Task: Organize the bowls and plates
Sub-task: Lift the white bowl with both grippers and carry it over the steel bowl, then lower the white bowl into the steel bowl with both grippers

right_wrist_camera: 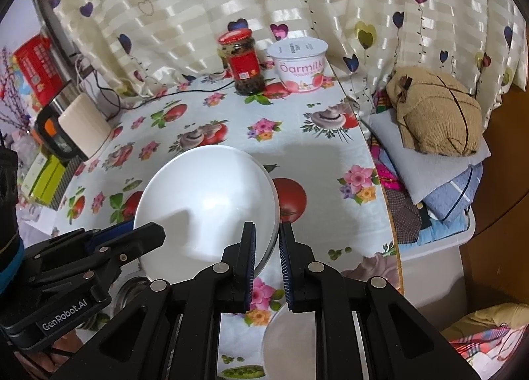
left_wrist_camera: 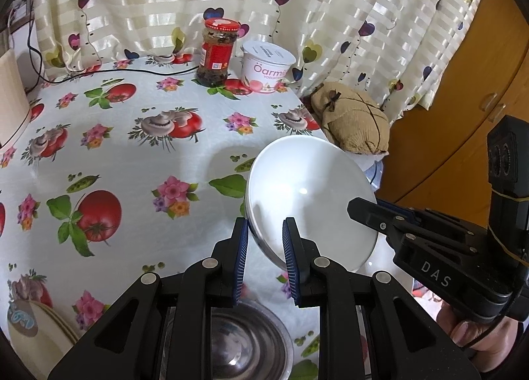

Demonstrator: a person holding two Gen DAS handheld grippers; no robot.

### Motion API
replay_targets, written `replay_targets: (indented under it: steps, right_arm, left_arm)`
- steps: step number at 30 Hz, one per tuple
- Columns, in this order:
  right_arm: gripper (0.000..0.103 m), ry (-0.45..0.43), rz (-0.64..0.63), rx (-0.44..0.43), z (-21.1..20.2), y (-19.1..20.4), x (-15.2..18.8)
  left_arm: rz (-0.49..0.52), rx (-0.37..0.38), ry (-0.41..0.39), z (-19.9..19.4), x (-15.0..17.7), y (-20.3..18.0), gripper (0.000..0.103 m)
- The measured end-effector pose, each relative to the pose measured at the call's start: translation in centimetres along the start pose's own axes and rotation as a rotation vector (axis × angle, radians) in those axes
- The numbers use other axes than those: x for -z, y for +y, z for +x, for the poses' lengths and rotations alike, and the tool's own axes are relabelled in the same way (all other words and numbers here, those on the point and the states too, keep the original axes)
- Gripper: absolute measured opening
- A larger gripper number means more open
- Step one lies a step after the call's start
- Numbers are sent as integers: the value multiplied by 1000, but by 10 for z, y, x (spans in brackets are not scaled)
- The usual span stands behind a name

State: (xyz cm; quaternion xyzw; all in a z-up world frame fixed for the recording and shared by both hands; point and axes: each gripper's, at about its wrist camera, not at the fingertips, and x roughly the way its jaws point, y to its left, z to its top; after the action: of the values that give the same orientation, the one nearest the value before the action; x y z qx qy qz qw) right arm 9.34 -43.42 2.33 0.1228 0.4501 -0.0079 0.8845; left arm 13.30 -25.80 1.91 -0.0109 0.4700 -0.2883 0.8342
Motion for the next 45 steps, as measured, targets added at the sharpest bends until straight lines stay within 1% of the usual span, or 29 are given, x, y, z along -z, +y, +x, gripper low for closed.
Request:
replay_targets:
  steps: [23, 45]
  right_arm:
    - [14, -10, -57, -21, -22, 44, 17]
    - [14, 17, -87, -71, -32, 77, 49]
  left_arm:
    - [-25, -29, -28, -40, 27, 21, 23]
    - [-57, -58, -14, -70, 69, 40, 23]
